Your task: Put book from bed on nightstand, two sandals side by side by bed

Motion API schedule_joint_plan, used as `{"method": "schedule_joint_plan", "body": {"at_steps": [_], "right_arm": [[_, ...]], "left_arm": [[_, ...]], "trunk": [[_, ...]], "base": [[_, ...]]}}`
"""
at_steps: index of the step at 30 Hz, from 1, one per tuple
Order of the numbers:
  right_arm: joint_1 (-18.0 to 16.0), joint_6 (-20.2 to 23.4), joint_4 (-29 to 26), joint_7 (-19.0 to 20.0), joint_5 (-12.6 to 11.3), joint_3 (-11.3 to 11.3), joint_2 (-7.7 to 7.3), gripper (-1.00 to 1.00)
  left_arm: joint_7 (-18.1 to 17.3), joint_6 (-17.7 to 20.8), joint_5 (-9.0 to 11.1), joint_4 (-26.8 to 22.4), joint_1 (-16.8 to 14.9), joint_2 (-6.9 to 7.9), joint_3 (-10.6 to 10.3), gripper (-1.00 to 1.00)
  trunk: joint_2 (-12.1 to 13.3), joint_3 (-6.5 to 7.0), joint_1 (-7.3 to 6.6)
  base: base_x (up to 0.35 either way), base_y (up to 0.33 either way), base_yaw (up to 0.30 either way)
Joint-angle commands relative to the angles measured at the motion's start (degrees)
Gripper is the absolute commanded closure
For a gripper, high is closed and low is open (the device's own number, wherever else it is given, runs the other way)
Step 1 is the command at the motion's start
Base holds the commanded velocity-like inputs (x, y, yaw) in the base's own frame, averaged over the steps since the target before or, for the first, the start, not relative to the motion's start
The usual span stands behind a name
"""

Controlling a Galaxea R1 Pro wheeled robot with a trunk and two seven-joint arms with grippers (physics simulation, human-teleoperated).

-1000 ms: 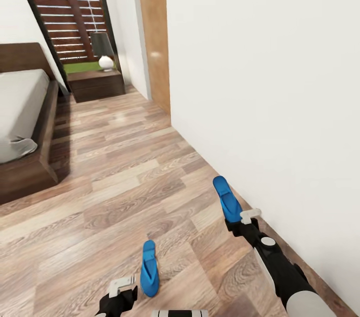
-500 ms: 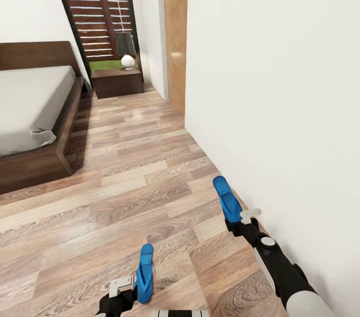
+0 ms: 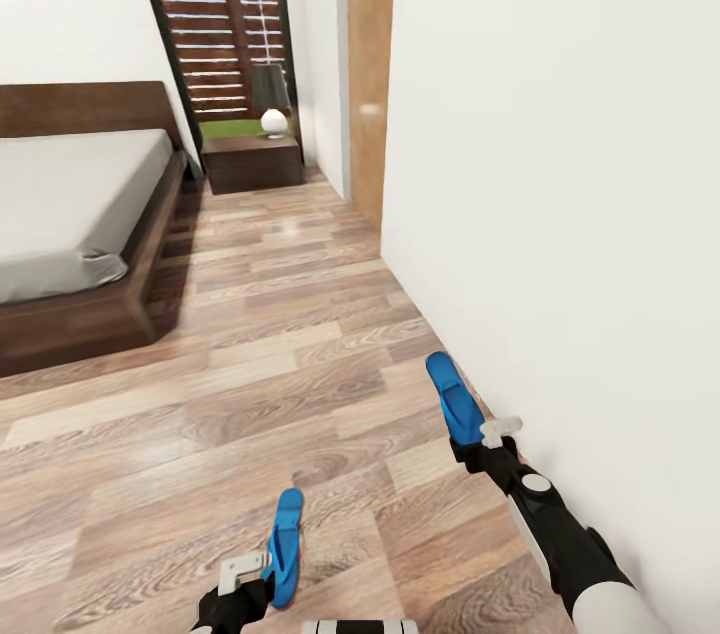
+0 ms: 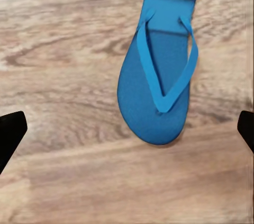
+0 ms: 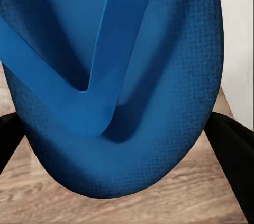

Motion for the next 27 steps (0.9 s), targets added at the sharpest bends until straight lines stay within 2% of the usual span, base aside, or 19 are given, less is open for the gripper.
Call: {"method": "schedule_joint_plan", "body": {"at_steps": [1,10,12,14,15,16,17,18,19,20,21,23,24,25,27], "right_arm": [[-0.01,0.25,-0.08,0.23,0.58,-0.04,-0.01,1.0],[-0.01,0.38,-0.24,0.21,0.6,-0.04,0.01,1.0],[-0.01,0.48,-0.5,0.22,0.62,-0.03,-0.03,1.0],[-0.04,0.81,-0.82,0.25,0.59,-0.16,-0.08,1.0],[-0.09,0.95,-1.04,0.33,0.59,-0.24,-0.21,1.0],[-0.14,0.95,-1.59,0.36,0.58,-0.3,-0.23,1.0],[-0.15,0.87,-1.84,0.36,0.58,-0.3,-0.21,1.0],[-0.16,0.76,-2.45,0.38,0.58,-0.27,-0.17,1.0],[-0.17,0.72,-3.78,0.48,0.56,-0.16,-0.12,1.0],[-0.18,0.86,-4.41,0.47,0.57,-0.1,-0.11,1.0],[-0.18,0.92,-4.71,0.47,0.57,-0.07,-0.11,1.0],[-0.18,1.15,-5.95,0.49,0.58,0.11,-0.09,1.0],[-0.18,1.24,-6.32,0.56,0.56,0.84,-0.09,1.0],[-0.18,1.27,-6.4,0.57,0.57,1.29,-0.09,1.0],[-0.18,1.42,-6.66,0.59,0.54,3.61,-0.09,1.0]], "left_arm": [[0.03,-0.11,0.56,-0.02,-0.03,-0.03,0.07,-1.0],[0.06,0.15,0.21,-1.68,-0.3,-0.4,-0.2,-1.0],[0.09,0.67,0.11,-3.73,-0.58,-0.69,-0.21,-1.0],[0.05,2.54,-0.06,-8.75,-0.81,-0.92,-0.34,-1.0],[0.05,5.23,-0.1,-12.26,-0.9,-0.98,-0.48,-1.0],[0.27,10.61,-0.13,-16.85,-1.29,-1.03,-0.87,-1.0],[0.34,12.79,-0.13,-18.14,-1.66,-1.04,-1.01,-1.0],[0.48,17.49,-0.06,-20.24,-2.93,-1.06,-1.21,-1.0],[0.98,26.35,0.11,-22.51,-6.4,-0.95,-1.34,-1.0],[1.6,29.59,0.17,-22.92,-8.08,-0.9,-1.36,-1.0],[2.04,30.83,0.21,-22.98,-8.88,-0.89,-1.37,-1.0],[5.44,34.66,0.39,-21.09,-13.15,-0.94,-1.35,-1.0],[7.23,36.33,0.52,-18.25,-15.71,-0.97,-1.33,-1.0],[7.63,36.86,0.56,-17.0,-16.59,-0.97,-1.31,-1.0],[8.55,38.4,1.17,-11.42,-19.87,-0.99,-1.25,-1.0]], "trunk": [[-0.02,-0.05,0.0],[-0.02,-0.05,0.0],[-0.02,-0.05,0.0],[-0.02,-0.05,0.0],[-0.02,-0.05,0.0],[-0.02,-0.05,0.0],[-0.02,-0.05,0.0],[-0.02,-0.05,0.0],[-0.02,-0.05,0.0],[-0.02,-0.05,0.0],[-0.02,-0.05,0.0],[-0.03,-0.27,0.03],[-0.04,-0.49,0.05],[-0.06,-0.71,0.08],[-0.08,-1.15,0.13]], "base": [[0.12,-0.238,0.001],[0.028,-0.046,0.0],[0.001,-0.002,0.0],[0.0,-0.001,0.0],[0.0,0.0,0.0],[0.0,0.0,0.0],[0.0,0.0,0.0],[0.0,0.0,0.0],[0.0,0.0,0.0],[0.0,0.0,0.0],[0.0,0.0,0.0],[0.0,0.0,0.0],[0.0,0.0,0.0],[0.0,0.0,0.0],[0.0,0.0,0.0]]}}
